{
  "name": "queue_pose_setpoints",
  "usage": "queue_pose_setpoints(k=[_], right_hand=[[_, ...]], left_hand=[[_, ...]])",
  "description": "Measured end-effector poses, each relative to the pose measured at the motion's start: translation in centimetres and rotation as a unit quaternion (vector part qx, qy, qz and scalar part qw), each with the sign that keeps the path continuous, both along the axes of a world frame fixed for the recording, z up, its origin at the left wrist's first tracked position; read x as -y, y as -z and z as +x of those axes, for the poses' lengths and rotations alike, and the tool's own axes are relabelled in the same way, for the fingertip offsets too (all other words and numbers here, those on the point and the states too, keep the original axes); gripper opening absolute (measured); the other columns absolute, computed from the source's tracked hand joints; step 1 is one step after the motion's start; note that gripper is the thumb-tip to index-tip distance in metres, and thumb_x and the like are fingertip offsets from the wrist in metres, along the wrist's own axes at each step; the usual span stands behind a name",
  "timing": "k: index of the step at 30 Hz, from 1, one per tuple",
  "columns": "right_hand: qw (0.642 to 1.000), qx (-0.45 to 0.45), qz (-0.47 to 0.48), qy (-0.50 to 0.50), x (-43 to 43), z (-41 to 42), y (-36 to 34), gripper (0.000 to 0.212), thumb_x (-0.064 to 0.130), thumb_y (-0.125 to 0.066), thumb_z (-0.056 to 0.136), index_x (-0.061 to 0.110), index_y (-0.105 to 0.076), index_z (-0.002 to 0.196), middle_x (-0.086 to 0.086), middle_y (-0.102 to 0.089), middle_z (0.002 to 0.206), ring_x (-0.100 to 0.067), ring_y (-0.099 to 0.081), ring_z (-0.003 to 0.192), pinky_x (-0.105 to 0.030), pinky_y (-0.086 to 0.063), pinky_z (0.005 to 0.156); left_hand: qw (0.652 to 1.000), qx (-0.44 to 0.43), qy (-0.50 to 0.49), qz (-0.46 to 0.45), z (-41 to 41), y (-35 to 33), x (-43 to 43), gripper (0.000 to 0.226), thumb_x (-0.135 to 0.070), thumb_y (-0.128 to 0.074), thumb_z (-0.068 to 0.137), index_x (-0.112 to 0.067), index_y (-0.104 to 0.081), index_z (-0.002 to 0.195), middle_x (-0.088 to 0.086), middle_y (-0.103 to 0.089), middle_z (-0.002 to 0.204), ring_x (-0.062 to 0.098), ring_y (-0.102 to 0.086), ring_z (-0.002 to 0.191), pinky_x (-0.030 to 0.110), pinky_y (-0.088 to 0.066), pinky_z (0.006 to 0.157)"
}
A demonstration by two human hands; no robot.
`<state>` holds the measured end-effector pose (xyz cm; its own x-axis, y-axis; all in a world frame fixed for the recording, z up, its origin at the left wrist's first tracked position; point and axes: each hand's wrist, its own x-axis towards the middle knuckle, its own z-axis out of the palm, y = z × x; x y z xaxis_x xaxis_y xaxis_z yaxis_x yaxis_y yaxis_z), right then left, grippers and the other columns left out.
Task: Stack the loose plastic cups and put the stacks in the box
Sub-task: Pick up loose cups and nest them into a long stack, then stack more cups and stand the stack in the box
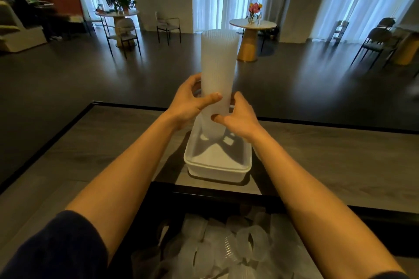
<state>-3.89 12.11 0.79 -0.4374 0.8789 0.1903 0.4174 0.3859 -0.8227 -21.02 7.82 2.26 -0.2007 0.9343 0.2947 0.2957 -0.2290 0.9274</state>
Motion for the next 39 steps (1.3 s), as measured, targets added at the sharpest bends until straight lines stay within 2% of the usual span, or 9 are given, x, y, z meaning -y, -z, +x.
queue_pose_setpoints(k=[9, 14, 18, 22, 24, 26, 28, 31, 39], right_hand=[[1.0, -0.002, 0.001, -0.001, -0.2, -0.8, -0.2, 0.061, 0.02, -0.081, 0.084, 0.012, -0.046, 0.133, -0.006, -0.056, 0.134, -0.023, -0.057, 0.123, -0.042, -0.053, 0.1], [0.999, -0.03, -0.005, 0.024, -0.2, -1.4, 0.2, 0.063, 0.017, -0.083, 0.081, 0.013, -0.047, 0.133, -0.005, -0.056, 0.131, -0.023, -0.058, 0.12, -0.046, -0.055, 0.099], [0.999, -0.022, -0.023, 0.028, -0.4, -1.5, 0.3, 0.063, 0.018, -0.083, 0.081, 0.012, -0.047, 0.133, -0.006, -0.056, 0.131, -0.025, -0.058, 0.121, -0.046, -0.055, 0.099], [0.998, 0.028, -0.032, 0.044, -0.1, -1.0, 0.0, 0.074, 0.016, -0.085, 0.077, 0.008, -0.043, 0.137, -0.013, -0.051, 0.135, -0.031, -0.055, 0.124, -0.043, -0.053, 0.098], [0.996, 0.043, -0.029, 0.066, 0.8, -0.4, -0.3, 0.083, 0.015, -0.082, 0.081, 0.004, -0.035, 0.148, -0.017, -0.043, 0.145, -0.033, -0.048, 0.131, -0.036, -0.046, 0.097], [0.996, 0.028, -0.012, 0.082, 2.0, 0.6, -0.6, 0.086, 0.018, -0.08, 0.084, 0.006, -0.031, 0.154, -0.016, -0.039, 0.151, -0.031, -0.045, 0.136, -0.033, -0.042, 0.1], [0.996, -0.002, 0.008, 0.089, 3.8, 1.9, -0.9, 0.081, 0.019, -0.077, 0.087, 0.009, -0.033, 0.154, -0.014, -0.041, 0.151, -0.027, -0.045, 0.137, -0.032, -0.041, 0.105], [0.993, -0.035, 0.034, 0.105, 7.2, 4.2, -1.1, 0.065, 0.016, -0.073, 0.09, 0.01, -0.043, 0.147, -0.01, -0.049, 0.14, -0.021, -0.051, 0.125, -0.025, -0.041, 0.099], [0.988, -0.07, 0.058, 0.126, 16.4, 12.2, 3.1, 0.025, 0.009, -0.07, 0.089, 0.011, -0.069, 0.113, 0.0, -0.068, 0.105, -0.014, -0.065, 0.097, -0.026, -0.053, 0.089]], left_hand=[[1.0, -0.025, 0.001, 0.015, -0.7, -0.1, -0.3, 0.074, -0.035, -0.083, 0.081, -0.024, -0.046, 0.144, -0.003, -0.058, 0.138, 0.016, -0.057, 0.126, 0.049, -0.055, 0.099], [0.998, -0.058, 0.028, 0.019, -0.7, 0.0, -0.3, 0.073, -0.032, -0.078, 0.087, -0.03, -0.041, 0.149, -0.007, -0.054, 0.139, 0.008, -0.054, 0.126, 0.038, -0.057, 0.095], [0.997, -0.072, 0.017, 0.005, -0.8, 0.1, -0.3, 0.074, -0.035, -0.078, 0.087, -0.034, -0.039, 0.149, -0.005, -0.052, 0.142, 0.013, -0.053, 0.128, 0.044, -0.057, 0.095], [0.995, -0.079, -0.045, -0.048, -0.4, 0.3, 0.0, 0.093, -0.054, -0.08, 0.074, -0.023, -0.036, 0.15, 0.002, -0.051, 0.144, 0.02, -0.052, 0.13, 0.048, -0.052, 0.102], [0.988, -0.059, -0.121, -0.075, 0.3, 0.5, 0.8, 0.092, -0.047, -0.081, 0.078, -0.015, -0.034, 0.151, 0.008, -0.046, 0.149, 0.025, -0.048, 0.134, 0.046, -0.046, 0.108], [0.974, -0.045, -0.217, -0.05, 1.3, 0.9, 2.2, 0.073, -0.031, -0.078, 0.084, -0.014, -0.042, 0.145, 0.008, -0.048, 0.142, 0.023, -0.052, 0.125, 0.04, -0.047, 0.106], [0.961, -0.034, -0.273, -0.004, 2.8, 0.8, 4.4, 0.052, -0.021, -0.075, 0.083, -0.015, -0.051, 0.129, 0.003, -0.049, 0.126, 0.017, -0.056, 0.107, 0.035, -0.052, 0.098], [0.956, -0.051, -0.288, 0.033, 5.5, 0.8, 7.8, 0.042, -0.015, -0.07, 0.083, -0.013, -0.053, 0.121, 0.0, -0.045, 0.12, 0.013, -0.052, 0.099, 0.022, -0.044, 0.086], [0.967, -0.139, -0.184, 0.106, 14.2, 5.2, 15.5, 0.023, -0.014, -0.067, 0.079, -0.017, -0.056, 0.099, 0.003, -0.055, 0.107, 0.012, -0.054, 0.091, 0.014, -0.041, 0.076]])
